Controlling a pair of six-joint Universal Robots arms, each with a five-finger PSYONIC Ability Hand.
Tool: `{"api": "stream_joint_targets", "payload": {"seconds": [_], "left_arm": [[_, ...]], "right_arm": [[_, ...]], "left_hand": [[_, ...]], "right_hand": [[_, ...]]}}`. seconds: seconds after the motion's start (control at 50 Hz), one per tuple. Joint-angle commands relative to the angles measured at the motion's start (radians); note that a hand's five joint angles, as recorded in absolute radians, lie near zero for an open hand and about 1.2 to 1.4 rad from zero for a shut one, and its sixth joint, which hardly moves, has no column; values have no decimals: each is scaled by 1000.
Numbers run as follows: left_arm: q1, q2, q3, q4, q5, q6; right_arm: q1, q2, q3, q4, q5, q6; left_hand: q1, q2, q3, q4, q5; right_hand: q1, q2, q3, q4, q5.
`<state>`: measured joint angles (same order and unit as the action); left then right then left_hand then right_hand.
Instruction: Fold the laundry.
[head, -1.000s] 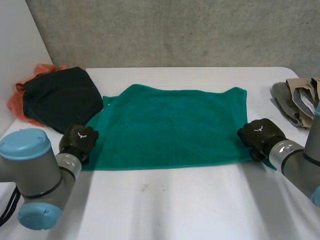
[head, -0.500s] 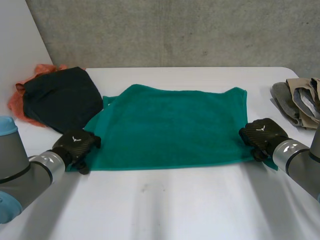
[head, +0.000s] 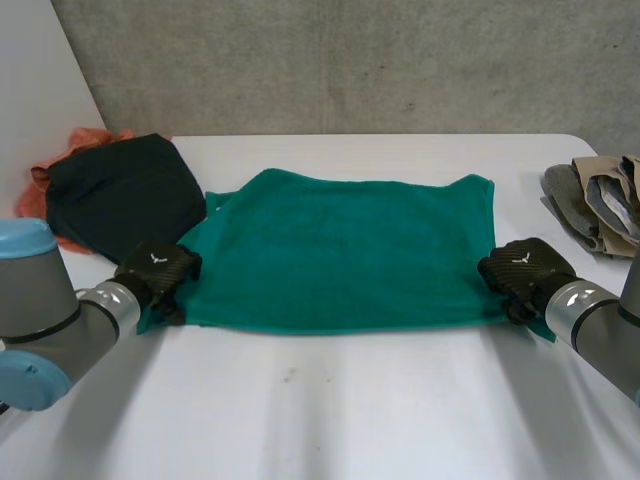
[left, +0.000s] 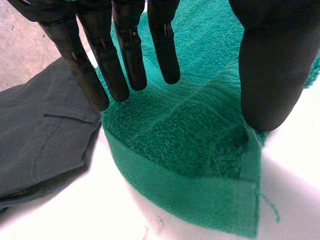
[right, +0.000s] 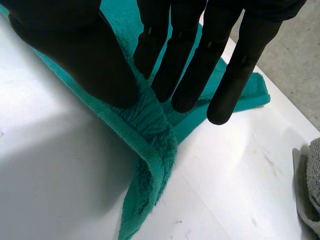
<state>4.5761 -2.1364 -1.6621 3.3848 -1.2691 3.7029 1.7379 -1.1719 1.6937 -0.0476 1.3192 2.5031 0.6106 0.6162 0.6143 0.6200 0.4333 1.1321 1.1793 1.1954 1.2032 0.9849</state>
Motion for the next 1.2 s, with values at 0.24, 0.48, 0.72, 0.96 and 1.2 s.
{"api": "stream_joint_targets", "payload": {"seconds": [0.24, 0.48, 0.72, 0.96, 1.2], "left_arm": [[-45, 67, 25, -1, -88, -11], [-43, 179, -91, -38, -105, -20], [-95, 601, -179, -347, -131, -69], [-134, 400, -139, -292, -142, -149], [-193, -13, 362, -165, -329, -86]], "right_arm": [[-3, -15, -5, 2, 12, -7], [-3, -67, -6, 83, 28, -33], [-119, -412, -42, 363, 38, -341], [-101, -156, -46, 324, 49, -319], [-9, 118, -408, 80, 219, -277]], "left_hand": [[786, 780, 782, 776, 788], [786, 780, 782, 776, 788], [786, 780, 782, 776, 788], [786, 780, 782, 776, 788], [786, 780, 782, 776, 788]], "right_hand": [[264, 217, 201, 193, 237], [264, 217, 201, 193, 237], [264, 217, 201, 193, 237], [264, 217, 201, 193, 237], [264, 217, 201, 193, 237]]}}
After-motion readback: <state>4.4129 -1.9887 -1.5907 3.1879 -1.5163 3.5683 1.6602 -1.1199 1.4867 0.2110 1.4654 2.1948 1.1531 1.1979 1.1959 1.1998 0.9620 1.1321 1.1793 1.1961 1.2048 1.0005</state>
